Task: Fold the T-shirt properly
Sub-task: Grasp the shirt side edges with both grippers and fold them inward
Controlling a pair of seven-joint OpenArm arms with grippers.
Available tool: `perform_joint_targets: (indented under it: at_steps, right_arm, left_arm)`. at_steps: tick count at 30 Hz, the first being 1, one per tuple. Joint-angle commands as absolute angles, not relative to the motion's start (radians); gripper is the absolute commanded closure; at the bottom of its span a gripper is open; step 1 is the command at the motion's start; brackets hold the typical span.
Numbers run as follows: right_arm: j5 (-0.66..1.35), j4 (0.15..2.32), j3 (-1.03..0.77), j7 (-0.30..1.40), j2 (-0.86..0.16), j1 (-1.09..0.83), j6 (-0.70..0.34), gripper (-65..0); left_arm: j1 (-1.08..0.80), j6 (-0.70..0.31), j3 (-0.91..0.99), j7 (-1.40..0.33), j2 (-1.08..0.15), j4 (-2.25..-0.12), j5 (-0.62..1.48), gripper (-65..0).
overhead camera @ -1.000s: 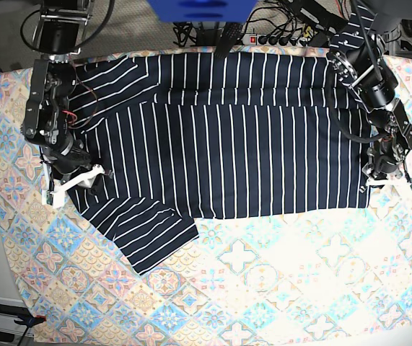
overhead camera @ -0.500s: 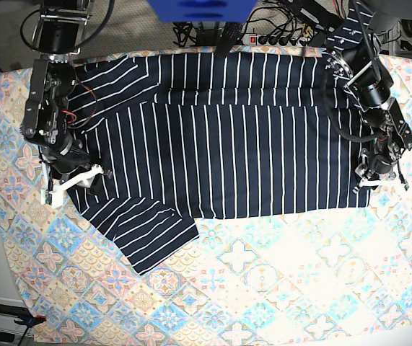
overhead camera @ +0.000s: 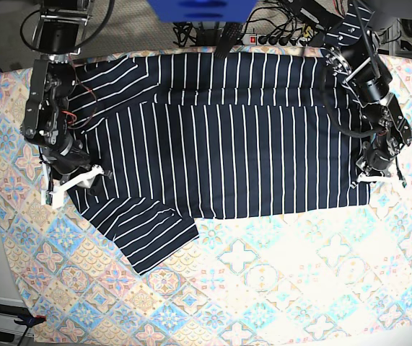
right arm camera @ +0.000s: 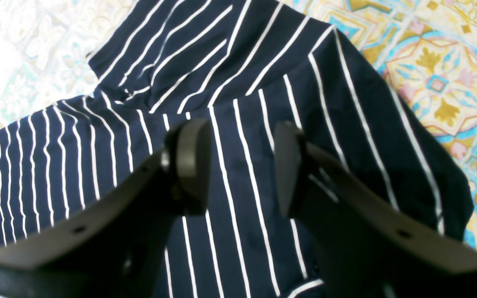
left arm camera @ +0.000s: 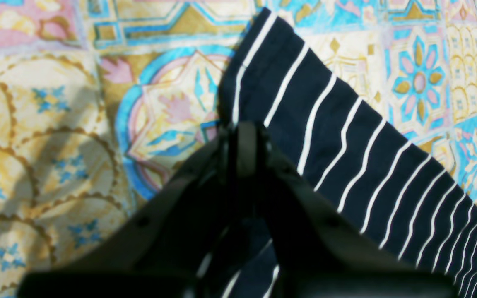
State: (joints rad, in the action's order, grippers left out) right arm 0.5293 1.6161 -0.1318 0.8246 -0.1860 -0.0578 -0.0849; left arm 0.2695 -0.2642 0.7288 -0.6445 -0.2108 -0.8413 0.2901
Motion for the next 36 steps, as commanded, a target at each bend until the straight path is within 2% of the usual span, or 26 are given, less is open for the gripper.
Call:
perform_joint_targets:
  at_steps: [1,8,14,19,21,30,33,36]
  right_arm:
    - [0.535,1.633,-0.136,0.803,-0.197,-0.041,-0.091,-24.4]
    - [0.532,1.616,-0.143,0.803,-0.213,-0.007,-0.091,-24.4]
    - [0.533,1.557,-0.136,0.803,-0.277,0.07,-0.091,-25.0]
    - [0.535,1.494,-0.07,0.799,-0.343,0.143,-0.093,-31.8]
    - [0.535,1.48,-0.031,0.797,-0.364,0.174,-0.125,-33.8]
    - [0.532,1.368,0.001,0.796,-0.426,0.222,-0.15,-33.4]
    - [0.455,1.337,0.001,0.796,-0.426,0.216,-0.15,-32.1]
    - [0.291,1.239,0.041,0.792,-0.424,0.223,-0.153,-32.9]
  left_arm:
    - [0.272,-0.269,0.727,-0.679,-0.216,-0.851,0.283,0.0]
    - [0.186,-0.271,0.727,-0.728,-0.203,-1.063,0.286,0.0]
    - [0.102,-0.292,0.727,-0.762,-0.206,-1.193,0.406,0.0]
    - [0.067,-0.295,0.727,-0.792,-0.205,-1.239,0.418,0.0]
    - [0.051,-0.305,0.728,-0.812,-0.205,-1.262,0.435,0.0]
    - [-0.045,-0.305,0.728,-0.814,-0.203,-1.377,0.535,0.0]
    - [-0.073,-0.305,0.728,-0.816,-0.203,-1.397,0.573,0.0]
    - [-0.088,-0.305,0.728,-0.816,-0.202,-1.402,0.596,0.0]
